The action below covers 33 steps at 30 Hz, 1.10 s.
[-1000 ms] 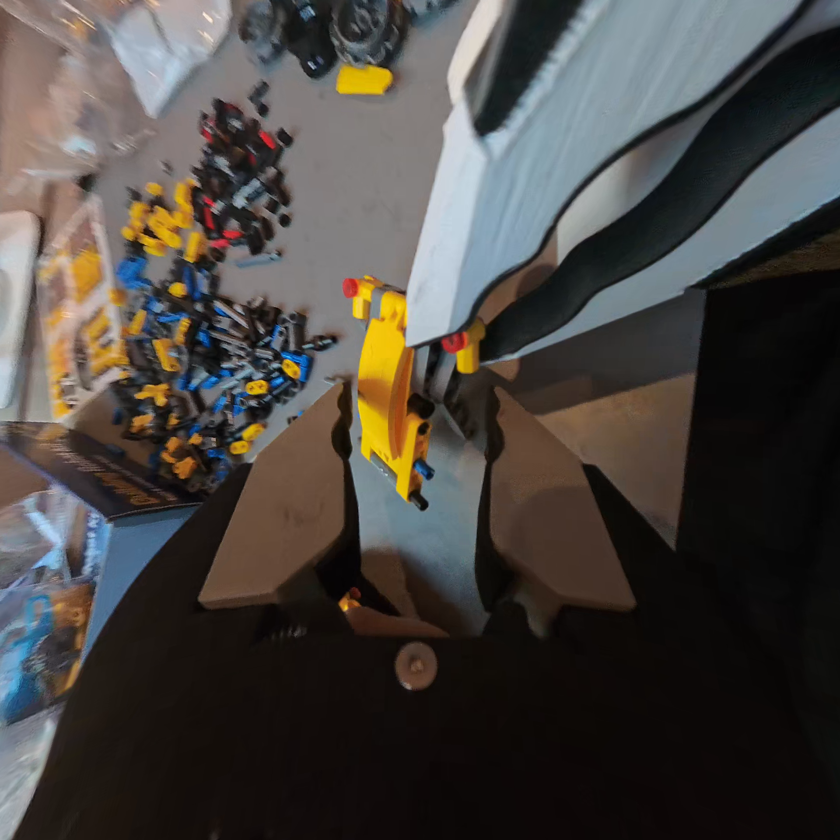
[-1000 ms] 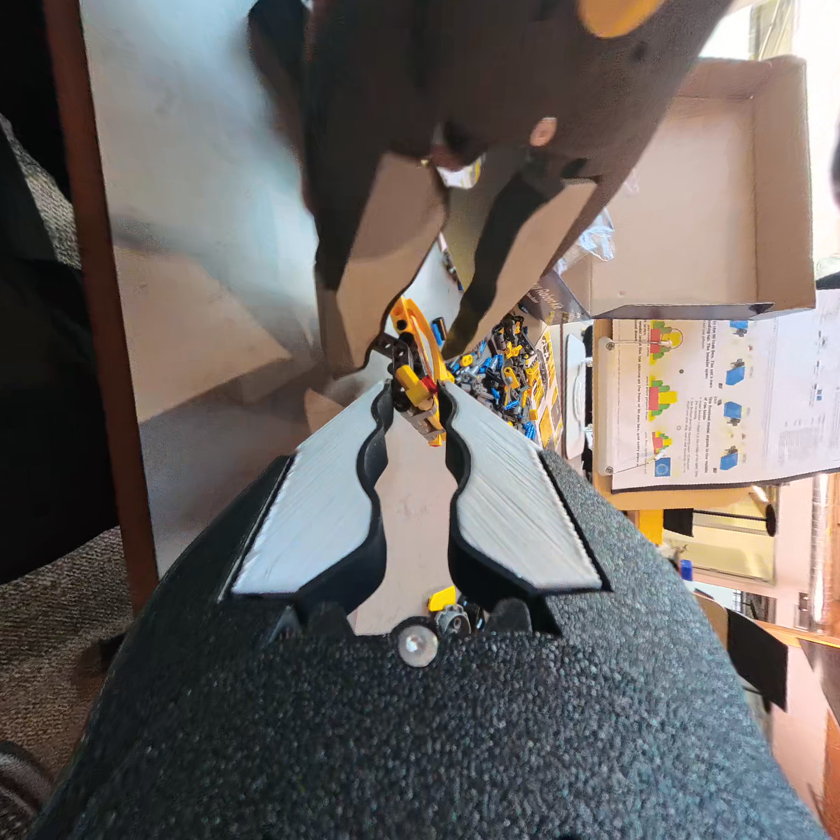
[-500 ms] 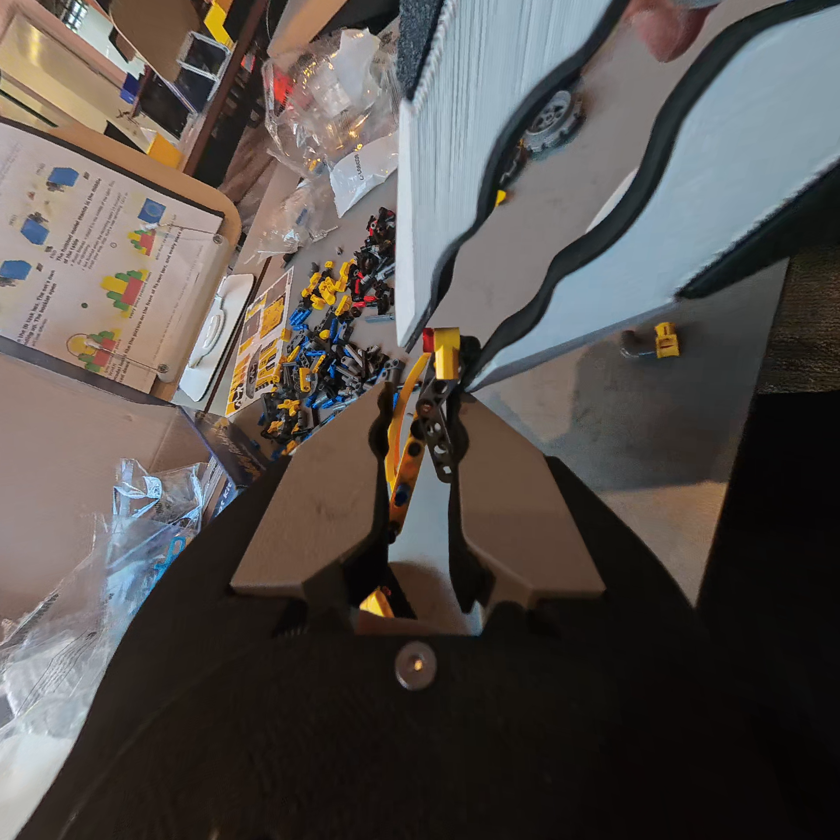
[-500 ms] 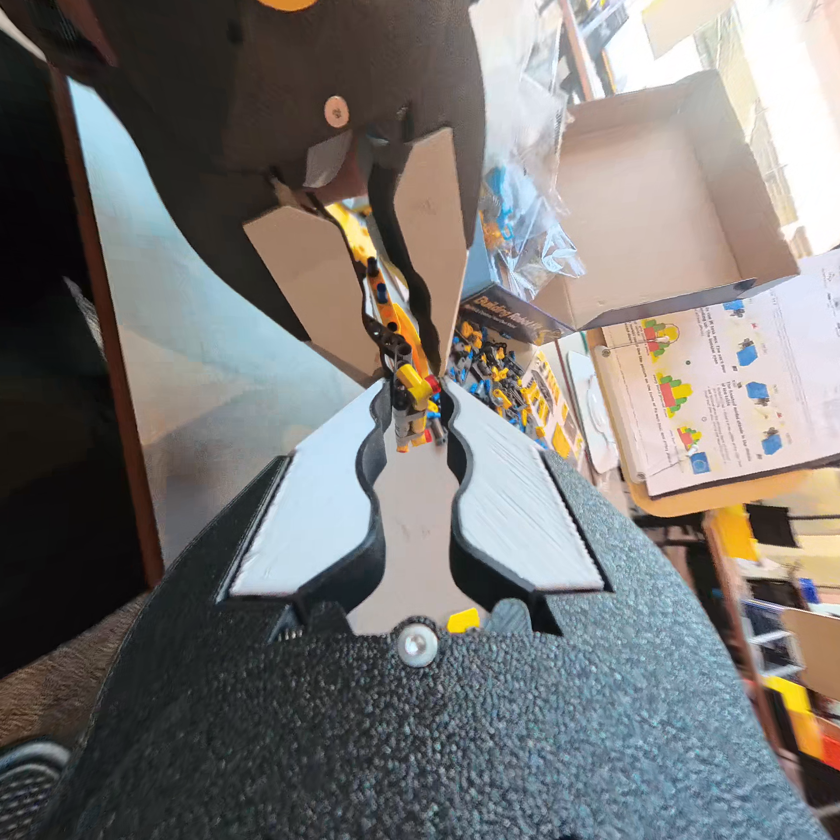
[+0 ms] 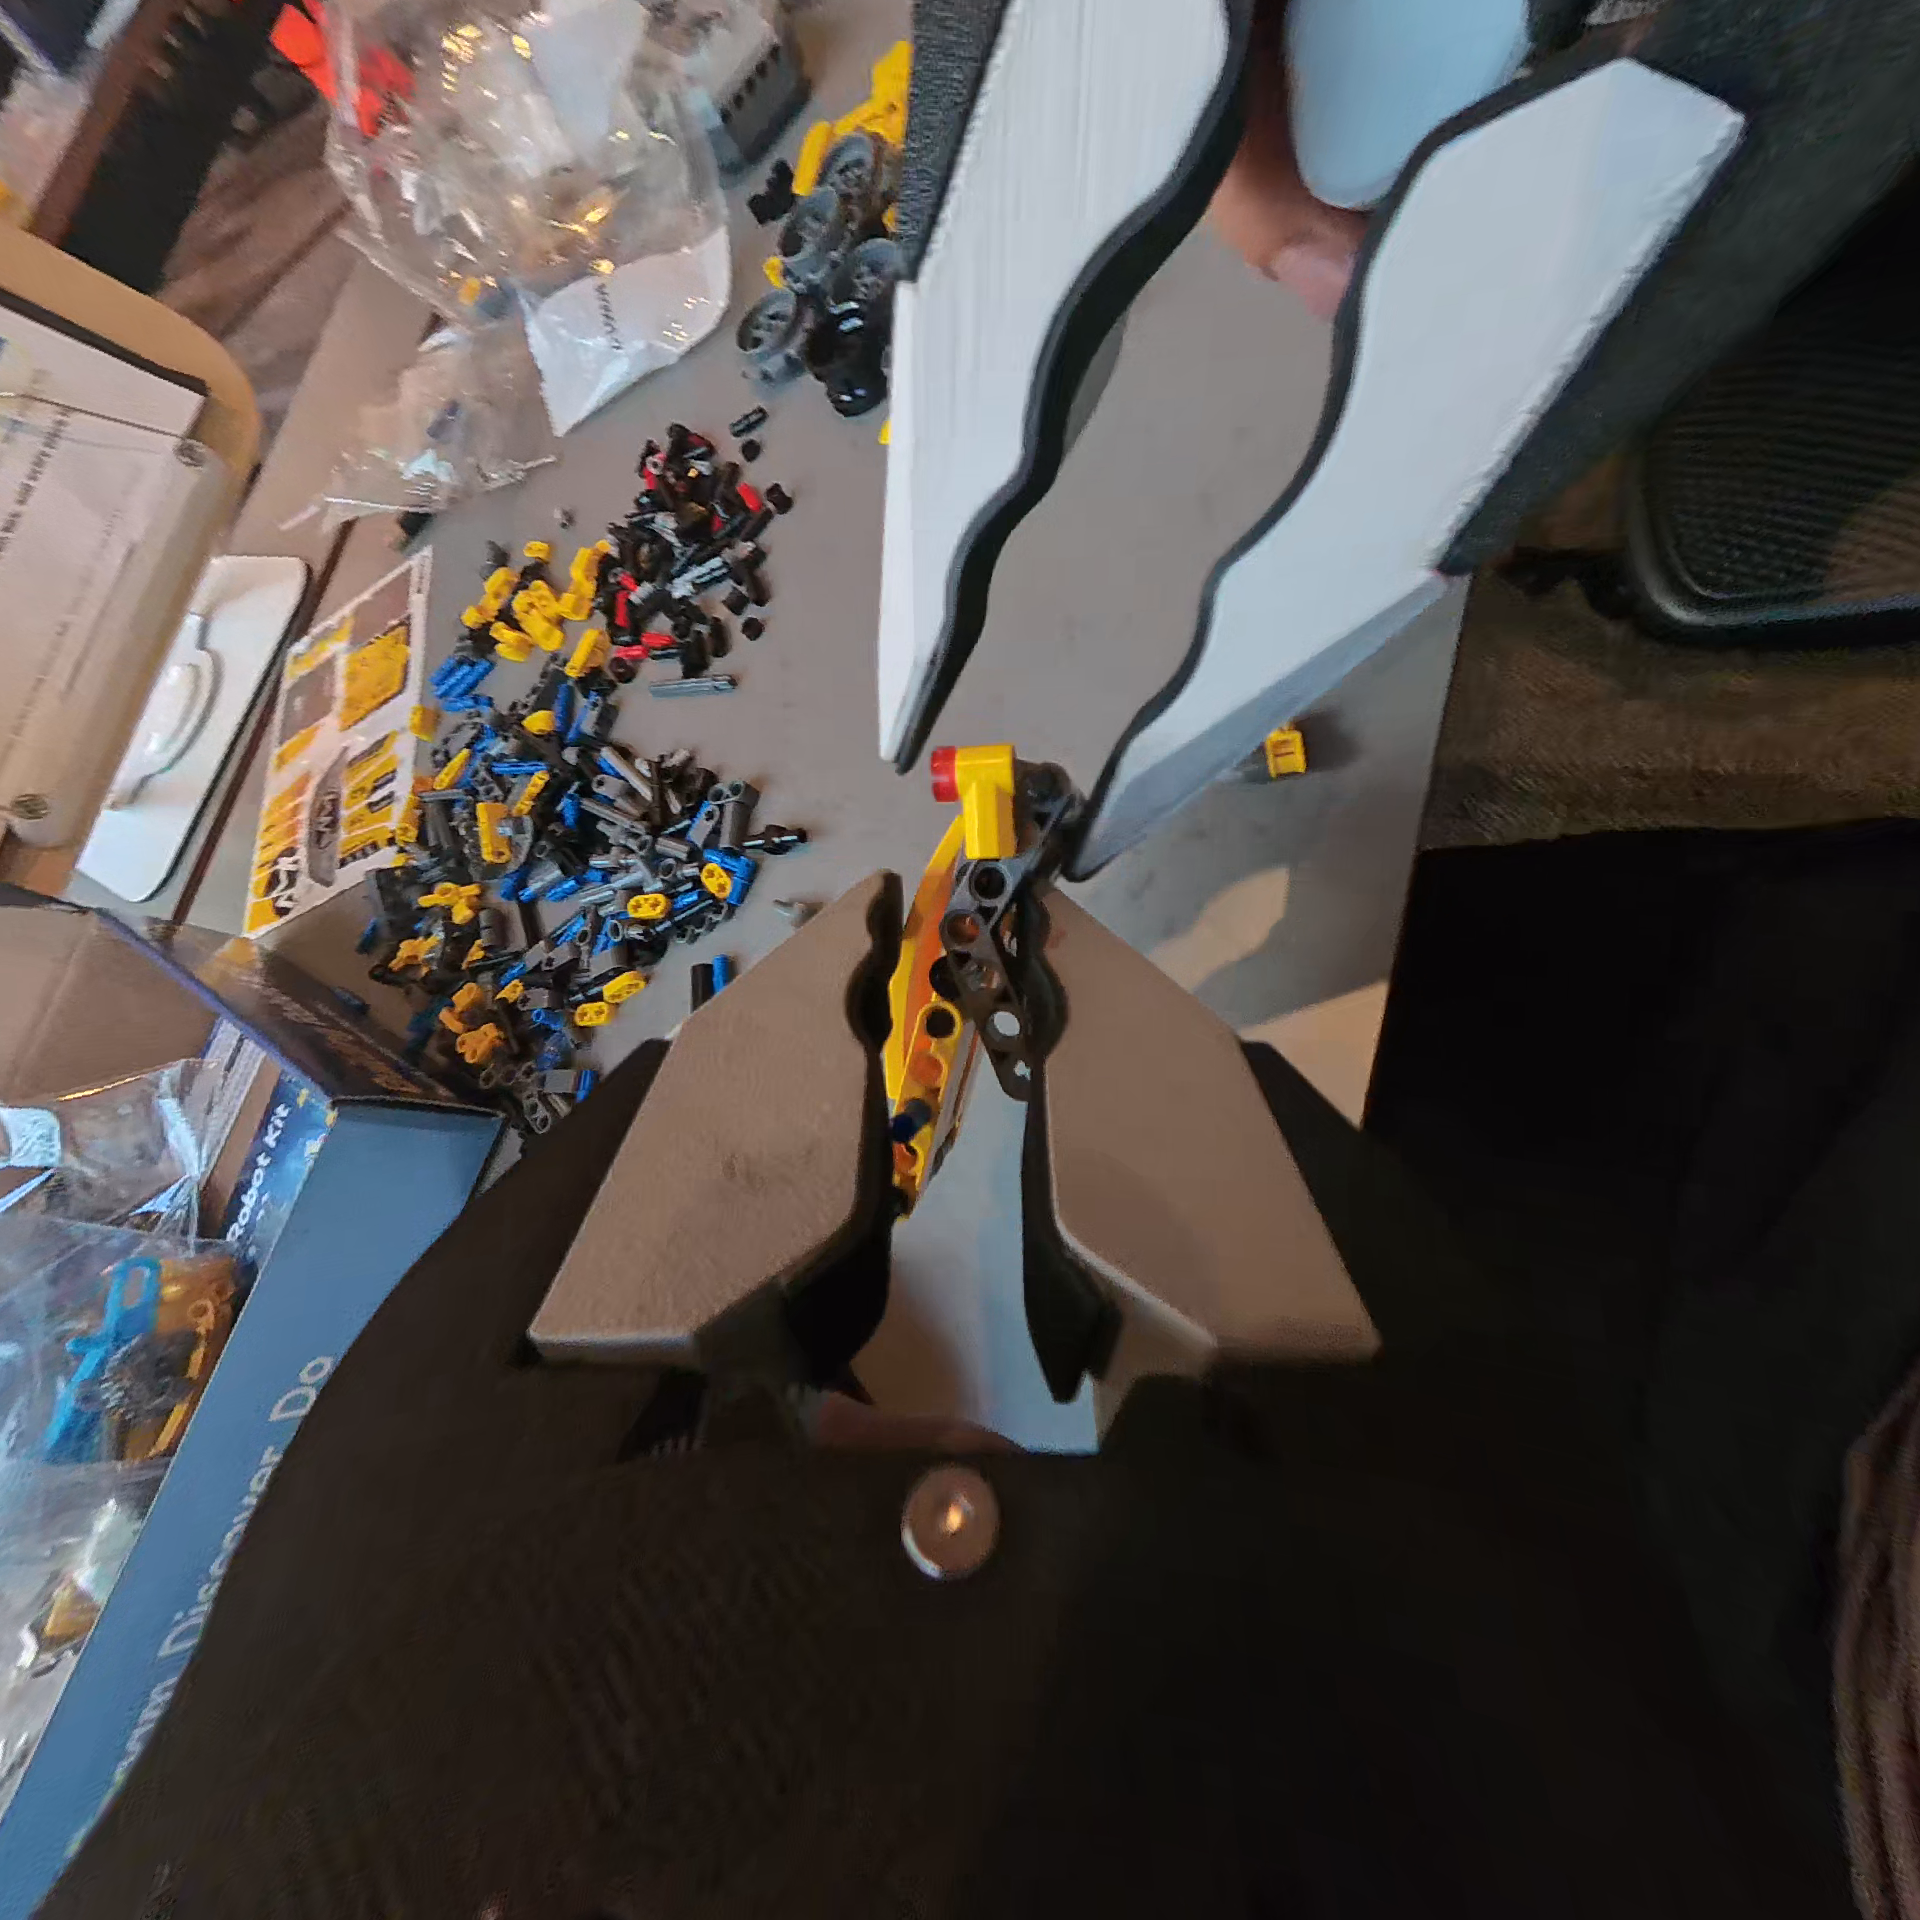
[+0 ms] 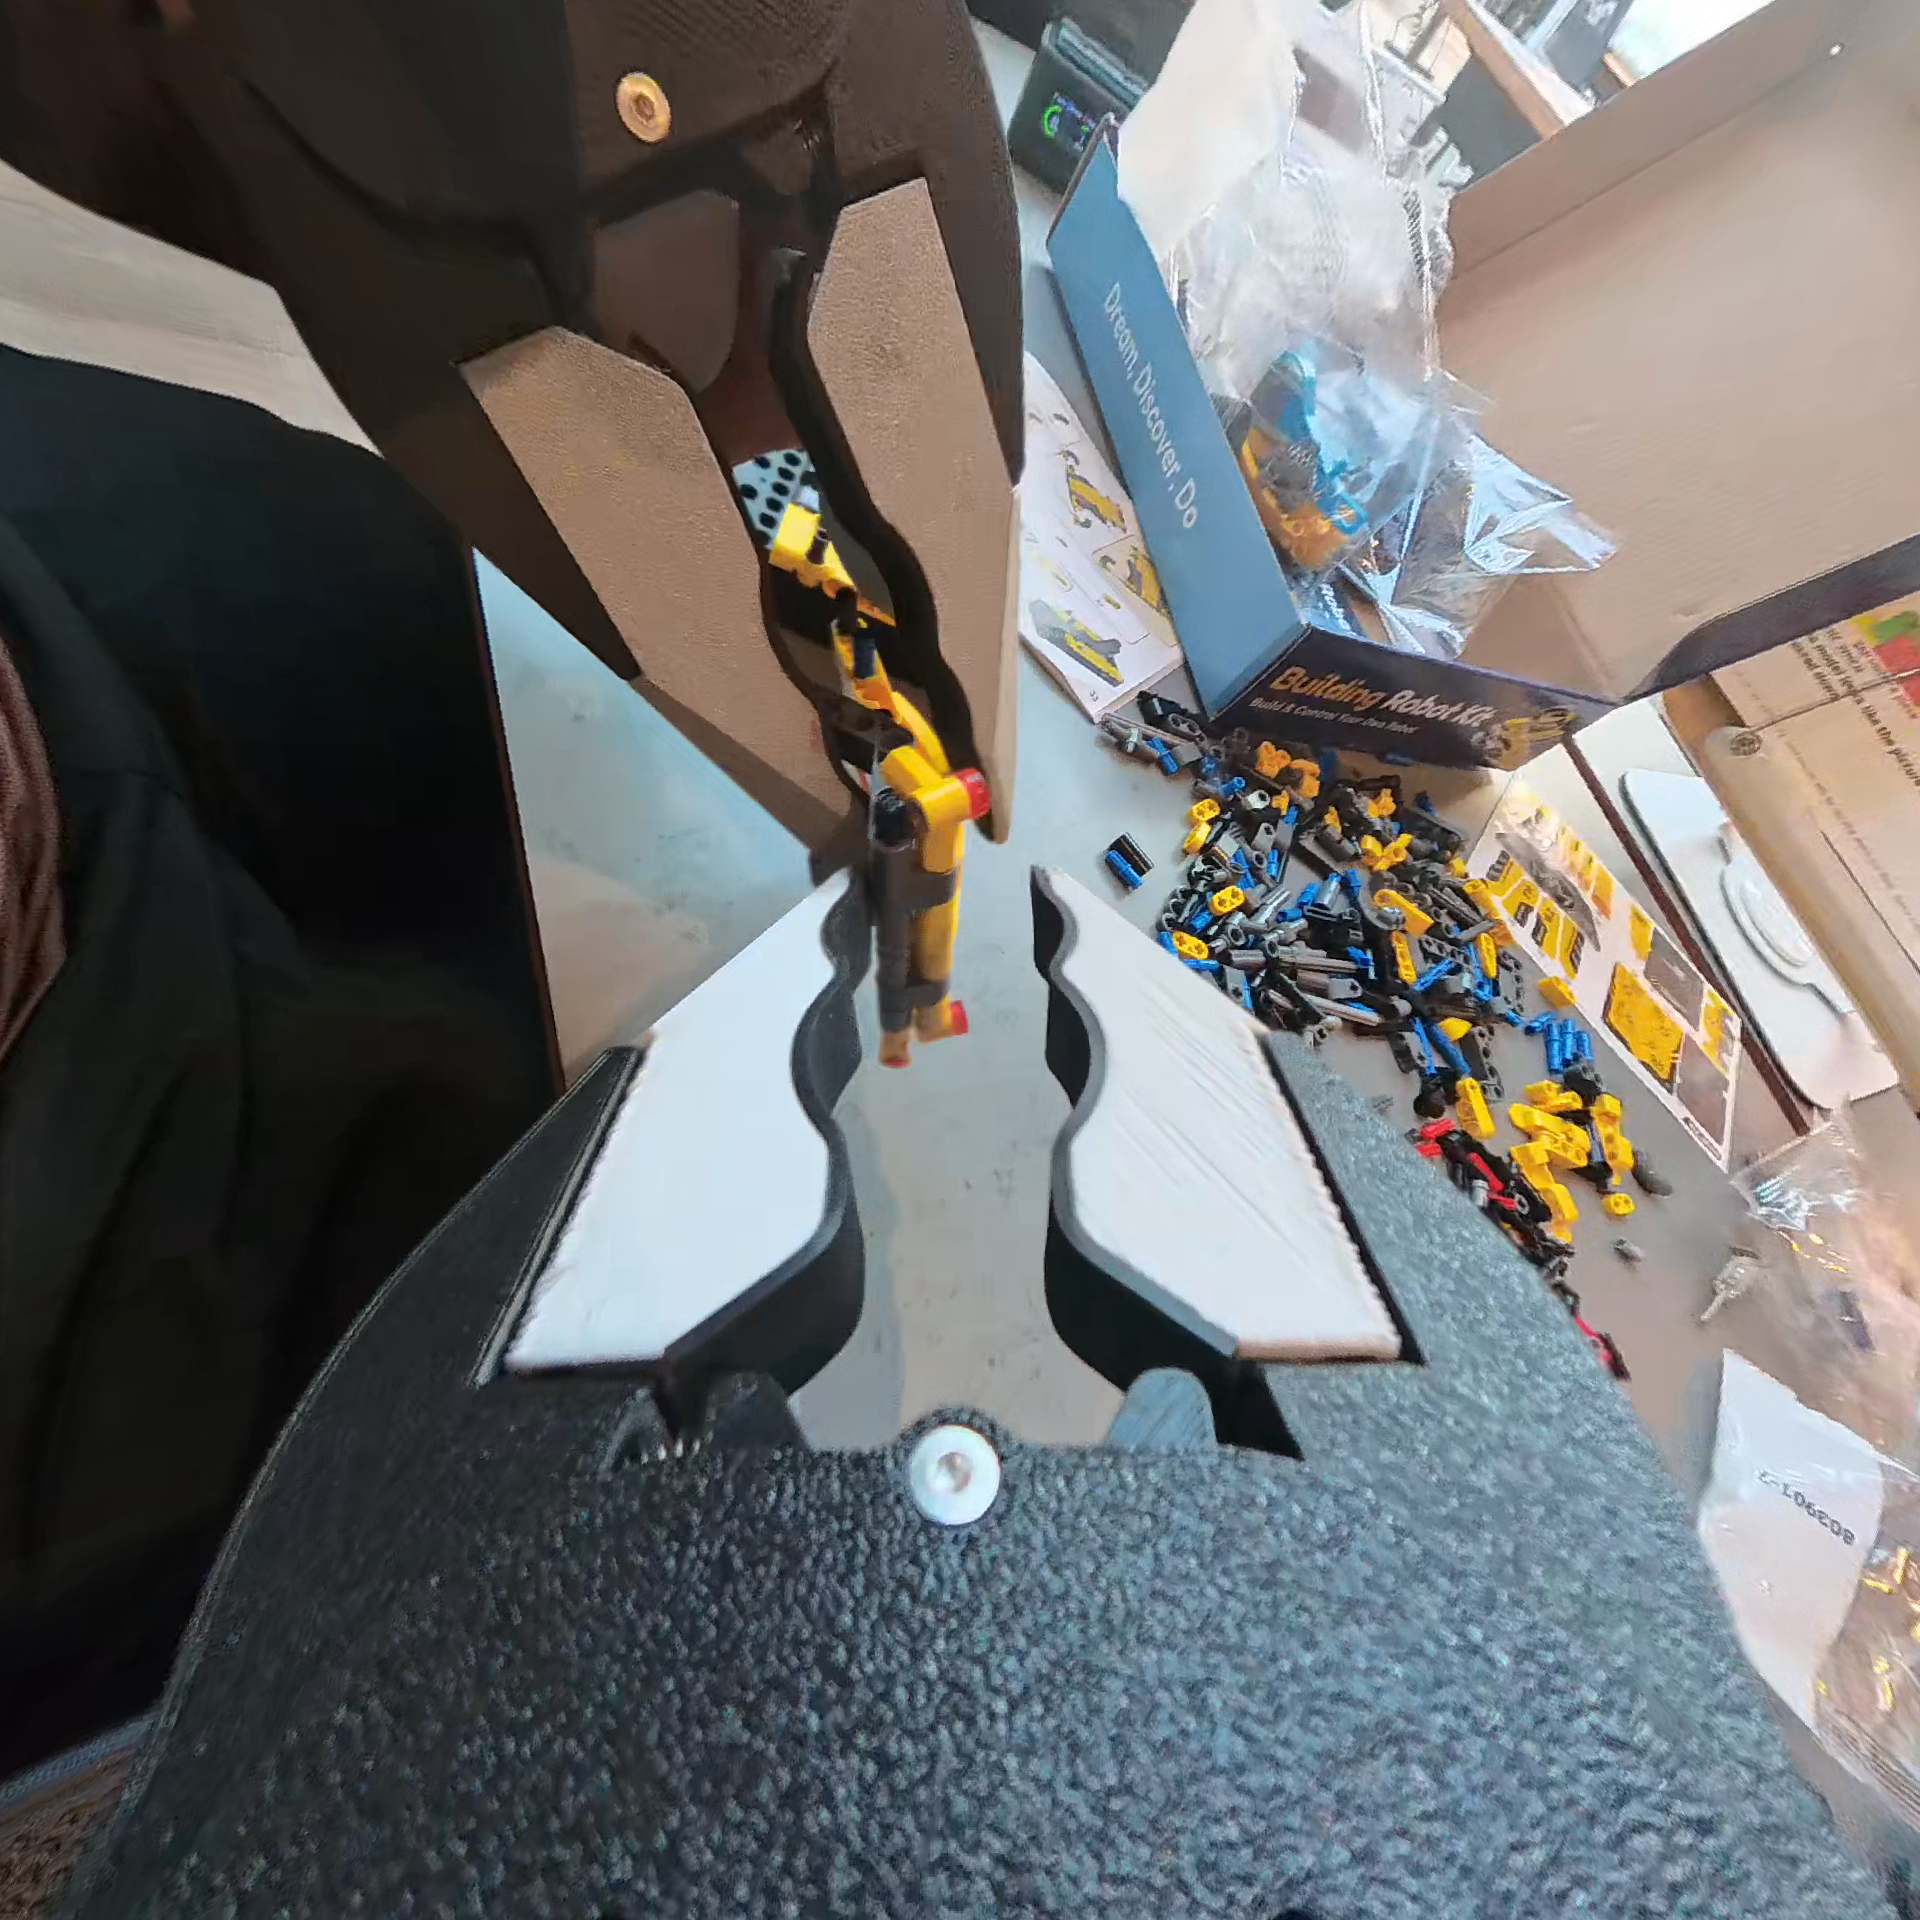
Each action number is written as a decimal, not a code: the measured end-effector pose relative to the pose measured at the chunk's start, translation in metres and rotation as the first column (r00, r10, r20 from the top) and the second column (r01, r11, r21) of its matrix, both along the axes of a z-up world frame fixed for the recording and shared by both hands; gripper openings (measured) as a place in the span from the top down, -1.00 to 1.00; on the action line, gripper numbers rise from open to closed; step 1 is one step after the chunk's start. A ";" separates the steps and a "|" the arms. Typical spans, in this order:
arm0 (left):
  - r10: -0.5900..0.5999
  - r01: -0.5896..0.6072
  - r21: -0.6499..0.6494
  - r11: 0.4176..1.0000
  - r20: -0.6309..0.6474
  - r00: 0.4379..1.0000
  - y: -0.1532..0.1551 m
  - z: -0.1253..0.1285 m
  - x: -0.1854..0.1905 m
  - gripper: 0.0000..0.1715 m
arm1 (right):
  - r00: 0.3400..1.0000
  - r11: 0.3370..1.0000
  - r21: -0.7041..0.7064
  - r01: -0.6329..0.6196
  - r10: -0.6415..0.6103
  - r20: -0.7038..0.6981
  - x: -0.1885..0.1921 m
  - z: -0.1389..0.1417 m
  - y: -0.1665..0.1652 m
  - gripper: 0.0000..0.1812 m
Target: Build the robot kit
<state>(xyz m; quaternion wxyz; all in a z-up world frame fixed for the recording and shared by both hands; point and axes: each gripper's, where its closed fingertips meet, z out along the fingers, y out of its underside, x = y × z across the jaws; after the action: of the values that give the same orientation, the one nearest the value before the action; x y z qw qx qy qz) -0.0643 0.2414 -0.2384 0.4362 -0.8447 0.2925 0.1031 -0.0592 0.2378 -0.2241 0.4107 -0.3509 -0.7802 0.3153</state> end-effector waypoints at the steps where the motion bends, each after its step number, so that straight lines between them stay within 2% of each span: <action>1: -0.011 0.011 -0.018 1.000 -0.006 1.000 -0.001 0.000 0.001 0.79 | 1.000 1.000 -0.008 -0.008 0.008 -0.003 0.000 0.001 -0.001 0.69; 2: -0.015 0.015 -0.018 1.000 -0.012 1.000 -0.001 0.001 0.000 0.79 | 1.000 1.000 -0.020 -0.025 0.025 -0.004 0.000 0.001 -0.003 0.80; 3: -0.015 0.015 -0.014 1.000 -0.011 1.000 -0.002 0.003 -0.001 0.80 | 0.999 0.999 -0.026 -0.033 0.033 -0.011 -0.001 0.002 -0.005 0.82; 7: 0.017 -0.019 0.021 1.000 0.082 0.996 -0.005 0.009 -0.002 0.80 | 0.999 0.997 -0.059 -0.039 0.039 -0.017 -0.004 0.001 -0.006 0.82; 13: 0.077 -0.082 0.028 0.996 0.160 0.984 -0.015 -0.005 -0.008 0.72 | 0.999 0.988 -0.151 -0.033 0.034 0.004 -0.004 -0.009 -0.002 0.83; 16: 0.078 -0.095 0.052 0.994 0.261 0.962 -0.012 -0.003 -0.002 0.76 | 1.000 0.979 -0.202 -0.029 0.030 0.003 -0.005 -0.008 0.001 0.83; 19: 0.107 -0.126 0.054 0.991 0.272 0.956 -0.004 -0.007 -0.004 0.62 | 1.000 0.974 -0.226 -0.022 0.022 -0.003 -0.005 -0.007 0.005 0.84; 21: 0.122 -0.140 0.054 0.989 0.263 0.957 -0.001 -0.012 -0.006 0.70 | 1.000 0.972 -0.233 -0.018 0.017 -0.005 -0.004 -0.008 0.007 0.83; 25: 0.163 -0.196 0.067 0.978 0.337 0.927 0.003 -0.012 -0.005 0.84 | 1.000 0.972 -0.236 -0.013 0.015 0.007 -0.001 -0.012 0.011 0.83; 30: 0.167 -0.216 0.087 0.973 0.385 0.908 0.001 -0.004 -0.007 0.87 | 0.998 0.968 -0.252 -0.007 0.020 0.052 0.001 -0.022 0.010 0.80; 33: 0.167 -0.215 0.107 0.971 0.341 0.925 0.001 -0.004 -0.008 0.87 | 0.997 0.973 -0.232 0.007 0.012 0.079 0.001 -0.027 0.010 0.80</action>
<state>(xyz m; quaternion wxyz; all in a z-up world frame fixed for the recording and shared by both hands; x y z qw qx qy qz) -0.0728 0.2427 -0.2424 0.5257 -0.8413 0.1236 0.0231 -0.0585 0.2477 -0.2509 0.3350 -0.4080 -0.7541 0.3906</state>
